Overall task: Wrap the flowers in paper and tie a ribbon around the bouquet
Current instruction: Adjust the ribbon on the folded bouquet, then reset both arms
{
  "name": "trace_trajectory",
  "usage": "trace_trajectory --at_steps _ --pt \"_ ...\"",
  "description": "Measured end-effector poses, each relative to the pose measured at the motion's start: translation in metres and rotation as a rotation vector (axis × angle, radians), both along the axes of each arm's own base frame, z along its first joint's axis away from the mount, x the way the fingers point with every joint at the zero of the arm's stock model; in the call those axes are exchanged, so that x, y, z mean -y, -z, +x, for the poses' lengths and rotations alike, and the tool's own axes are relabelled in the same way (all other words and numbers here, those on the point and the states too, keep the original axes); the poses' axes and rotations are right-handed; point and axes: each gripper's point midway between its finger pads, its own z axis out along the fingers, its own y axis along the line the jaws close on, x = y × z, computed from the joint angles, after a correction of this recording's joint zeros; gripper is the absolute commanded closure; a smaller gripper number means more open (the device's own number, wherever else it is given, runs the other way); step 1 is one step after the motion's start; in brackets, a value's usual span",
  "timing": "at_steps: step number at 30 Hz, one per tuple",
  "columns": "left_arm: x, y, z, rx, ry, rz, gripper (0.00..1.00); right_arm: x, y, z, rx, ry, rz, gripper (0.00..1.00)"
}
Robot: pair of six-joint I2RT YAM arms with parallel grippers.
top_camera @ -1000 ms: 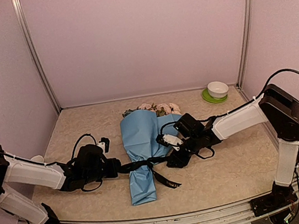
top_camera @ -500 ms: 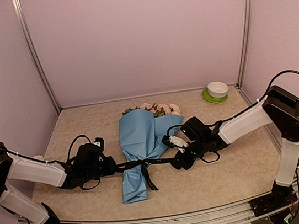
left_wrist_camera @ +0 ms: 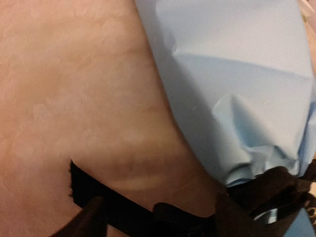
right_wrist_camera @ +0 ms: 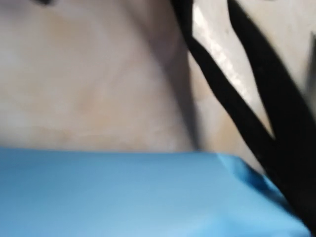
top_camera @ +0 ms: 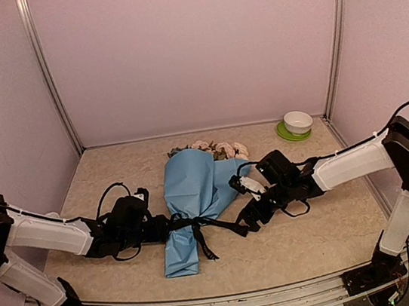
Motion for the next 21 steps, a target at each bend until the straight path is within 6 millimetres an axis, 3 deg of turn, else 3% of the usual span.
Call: trace_trajectory --at_steps 2,4,8,11,15,19,21 --pt "0.008 -0.027 0.003 0.055 0.007 0.008 0.01 0.011 -0.026 0.01 0.036 0.035 0.033 0.0" --pt "0.01 -0.066 0.012 0.127 -0.019 -0.002 0.01 0.031 -0.068 0.034 0.107 0.113 0.104 0.0" --pt "-0.002 -0.141 0.03 0.277 -0.084 -0.007 0.01 0.093 -0.139 0.089 0.263 0.335 0.213 0.0" --pt "-0.022 -0.168 0.043 0.338 -0.13 0.021 0.01 0.152 -0.167 0.122 0.358 0.509 0.261 0.0" --pt "-0.073 -0.166 0.067 0.388 -0.247 0.137 0.01 0.231 -0.152 0.147 0.396 0.728 0.229 0.0" --pt "-0.123 -0.135 0.07 0.416 -0.336 0.252 0.01 0.288 -0.116 0.144 0.405 0.881 0.177 0.0" --pt "-0.143 -0.121 0.065 0.438 -0.356 0.283 0.01 0.306 -0.099 0.137 0.404 0.931 0.154 0.0"
